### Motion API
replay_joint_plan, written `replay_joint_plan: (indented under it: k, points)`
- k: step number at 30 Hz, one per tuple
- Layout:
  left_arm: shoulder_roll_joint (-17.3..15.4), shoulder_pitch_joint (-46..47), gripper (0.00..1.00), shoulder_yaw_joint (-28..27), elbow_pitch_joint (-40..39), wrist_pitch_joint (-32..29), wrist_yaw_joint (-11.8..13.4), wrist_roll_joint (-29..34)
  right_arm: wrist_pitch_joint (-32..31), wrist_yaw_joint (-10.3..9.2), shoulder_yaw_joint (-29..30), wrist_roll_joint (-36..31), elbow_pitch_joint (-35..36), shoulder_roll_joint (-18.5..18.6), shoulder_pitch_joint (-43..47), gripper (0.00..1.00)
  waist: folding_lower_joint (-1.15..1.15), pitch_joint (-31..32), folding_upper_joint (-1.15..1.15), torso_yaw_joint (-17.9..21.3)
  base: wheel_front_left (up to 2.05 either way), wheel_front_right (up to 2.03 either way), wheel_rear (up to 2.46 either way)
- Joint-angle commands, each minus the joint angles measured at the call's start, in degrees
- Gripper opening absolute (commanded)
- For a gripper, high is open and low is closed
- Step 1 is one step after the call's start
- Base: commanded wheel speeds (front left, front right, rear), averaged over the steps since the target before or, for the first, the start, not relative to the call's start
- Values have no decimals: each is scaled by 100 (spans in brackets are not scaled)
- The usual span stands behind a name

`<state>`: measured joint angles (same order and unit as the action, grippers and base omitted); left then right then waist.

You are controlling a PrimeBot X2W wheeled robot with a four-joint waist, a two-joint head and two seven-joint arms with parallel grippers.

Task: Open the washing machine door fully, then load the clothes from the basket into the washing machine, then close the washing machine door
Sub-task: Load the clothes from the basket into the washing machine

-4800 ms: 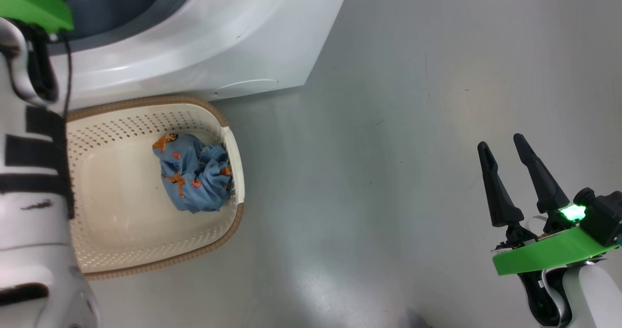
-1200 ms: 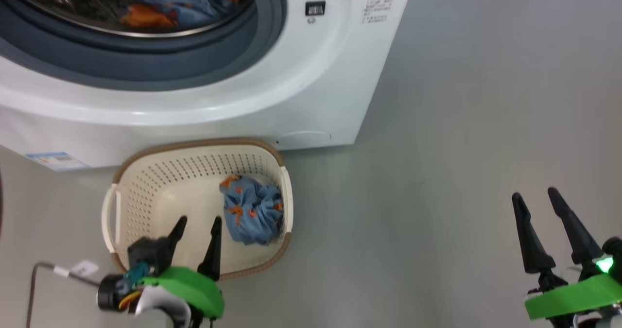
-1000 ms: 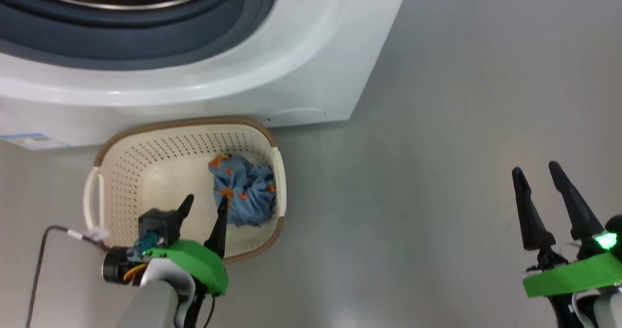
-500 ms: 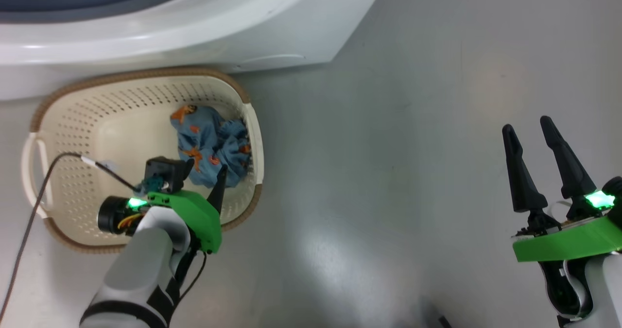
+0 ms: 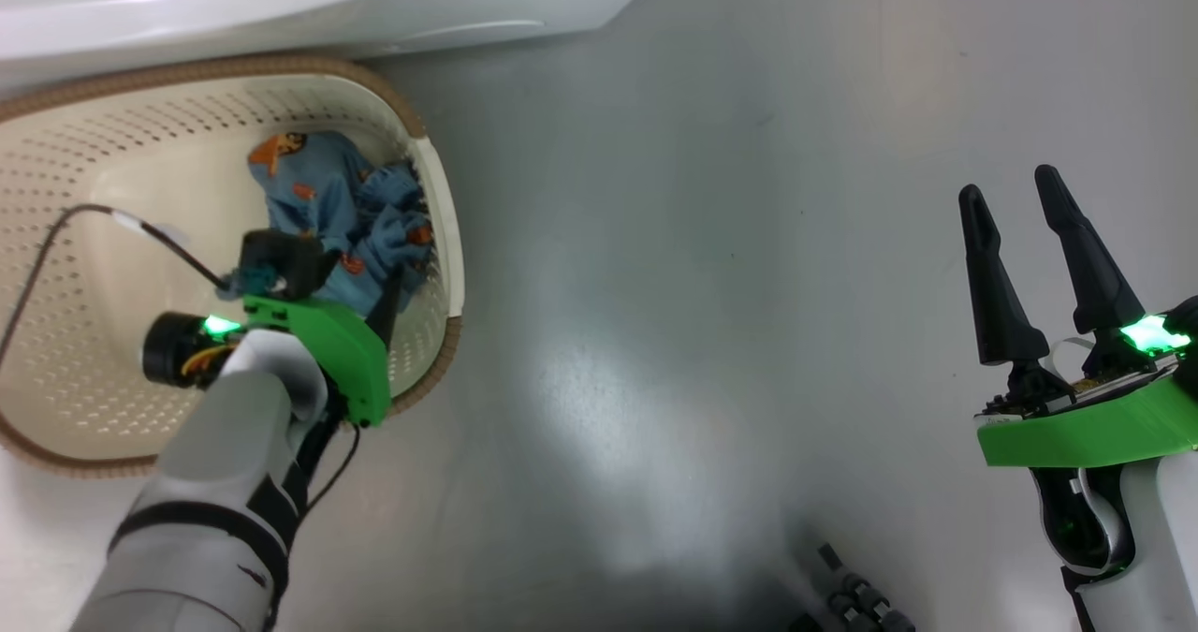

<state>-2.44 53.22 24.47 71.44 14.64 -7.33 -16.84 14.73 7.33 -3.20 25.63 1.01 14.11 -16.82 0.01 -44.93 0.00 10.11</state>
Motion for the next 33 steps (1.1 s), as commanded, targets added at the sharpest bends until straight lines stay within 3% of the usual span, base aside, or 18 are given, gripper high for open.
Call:
replay_joint_plan:
  k: [1, 11, 12, 13, 14, 15, 29, 33]
  points:
    - [-201, 52, 100, -55, 41, 36, -14, -117, 27, 16, -140, 61, 153, 20, 87, 100, -1, -231, 0, 137, 0, 0, 0]
    - [-357, 406, 100, 4, 215, -103, -7, -242, 27, 16, -154, 66, 247, 13, 34, 100, -1, -466, 0, 254, 0, 0, 0]
    - [-360, 417, 53, 4, 221, -113, 0, -254, 27, 16, -151, 67, 250, 17, 33, 100, -1, -465, 0, 257, 0, 0, 0]
    - [-364, 422, 34, 7, 226, -123, 2, -262, 27, 16, -149, 66, 253, 18, 33, 100, -1, -460, 0, 259, 0, 0, 0]
    - [-369, 425, 7, 7, 230, -127, 11, -272, 27, 16, -148, 62, 255, 19, 33, 100, -1, -452, 0, 261, 0, 0, 0]
    - [-369, 423, 0, -2, 234, -125, 23, -292, 27, 16, -145, 56, 257, 20, 32, 100, -1, -438, 0, 260, 0, 0, 0]
    - [-280, 23, 0, -305, 238, 22, 142, -711, 27, 16, -158, -28, 217, 142, 148, 100, -1, 316, 0, -103, 0, 0, 0]
    - [-358, -272, 0, -533, -143, 33, 199, -827, 27, 16, -210, -47, 163, 188, 266, 100, -1, 699, 0, -268, 0, 0, 0]
